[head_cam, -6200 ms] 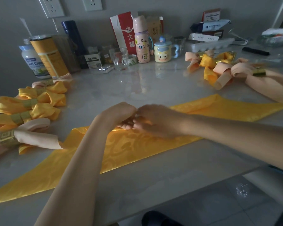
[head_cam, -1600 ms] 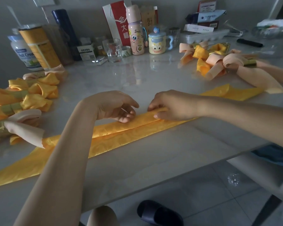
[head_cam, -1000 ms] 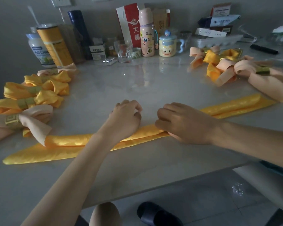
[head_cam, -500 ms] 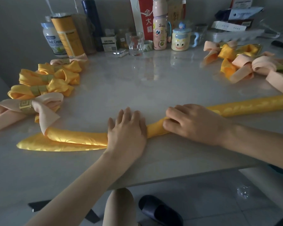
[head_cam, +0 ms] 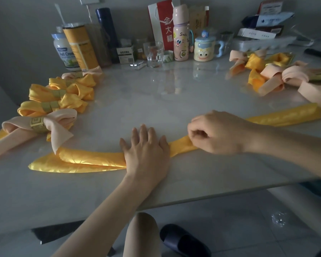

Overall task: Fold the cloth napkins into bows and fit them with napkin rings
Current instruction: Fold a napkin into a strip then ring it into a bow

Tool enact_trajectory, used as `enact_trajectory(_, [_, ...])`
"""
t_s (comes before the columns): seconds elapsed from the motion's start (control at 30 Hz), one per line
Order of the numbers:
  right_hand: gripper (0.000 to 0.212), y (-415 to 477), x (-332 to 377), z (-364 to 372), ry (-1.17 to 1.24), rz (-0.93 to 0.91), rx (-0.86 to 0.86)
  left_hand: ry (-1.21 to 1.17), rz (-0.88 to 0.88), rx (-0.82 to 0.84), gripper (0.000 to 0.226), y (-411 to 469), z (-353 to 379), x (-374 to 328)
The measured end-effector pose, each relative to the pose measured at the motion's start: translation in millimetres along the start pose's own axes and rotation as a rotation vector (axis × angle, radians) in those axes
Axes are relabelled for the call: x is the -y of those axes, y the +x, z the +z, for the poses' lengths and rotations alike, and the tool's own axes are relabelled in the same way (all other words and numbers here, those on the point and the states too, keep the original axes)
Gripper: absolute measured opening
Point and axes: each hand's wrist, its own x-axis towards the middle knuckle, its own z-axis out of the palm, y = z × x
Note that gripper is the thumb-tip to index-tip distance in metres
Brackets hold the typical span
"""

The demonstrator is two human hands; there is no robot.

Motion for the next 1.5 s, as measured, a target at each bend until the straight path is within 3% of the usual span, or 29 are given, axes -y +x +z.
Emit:
enact_trajectory(0.07, [0.009, 13.9, 0.8, 7.8, 0.084, 0.011, -0.185, 0.008, 0.004, 0.002, 0.051, -0.6, -0.4, -0.2])
enact_trajectory(0.1, [0.015, 21.1, 2.1, 13.4, 0.118, 0.031, -0.195, 0.013, 0.007, 0.003, 0.051, -1.4, -1.0, -1.0])
enact_trajectory(0.23, [0.038, 41.7, 11.9, 40.1, 0.036, 0.050, -0.014, 0.025, 0.009, 0.000, 0.052, -4.4, -2.8, -1.9])
enact_trajectory(0.57, [0.058, 25.1, 3.0, 43.7, -0.049, 0.244, 0.083, -0.041, -0.032, -0.006, 0.049, -2.0, -2.0, -1.8])
enact_trajectory(1.13, [0.057, -79.1, -131.8, 1.3, -0.063, 0.665, 0.093, 0.012, -0.032, 0.014, 0.050, -7.4, -7.7, -0.6])
enact_trajectory(1.2, [0.055, -78.8, -132.6, 2.1, -0.064, 0.657, 0.086, 0.095, 0.043, -0.093, 0.047, -10.5, -11.9, -2.7])
enact_trajectory(1.3, [0.052, -77.7, -132.9, 2.2, -0.078, 0.627, 0.056, -0.007, 0.341, -0.355, 0.033, -3.5, -23.3, -20.6])
enact_trajectory(1.33, [0.051, -78.8, -133.1, 2.8, -0.083, 0.607, 0.025, -0.112, 0.410, -0.322, 0.029, 1.1, -29.4, -32.3])
enact_trajectory(1.4, [0.045, -81.6, -133.8, 4.3, -0.103, 0.537, -0.079, -0.326, 0.493, -0.076, 0.018, 9.8, -37.5, -60.4])
enact_trajectory(1.5, [0.031, -82.3, -133.1, 8.2, -0.172, 0.393, -0.213, -0.410, 0.551, 0.255, 0.010, 22.6, -37.8, -98.0])
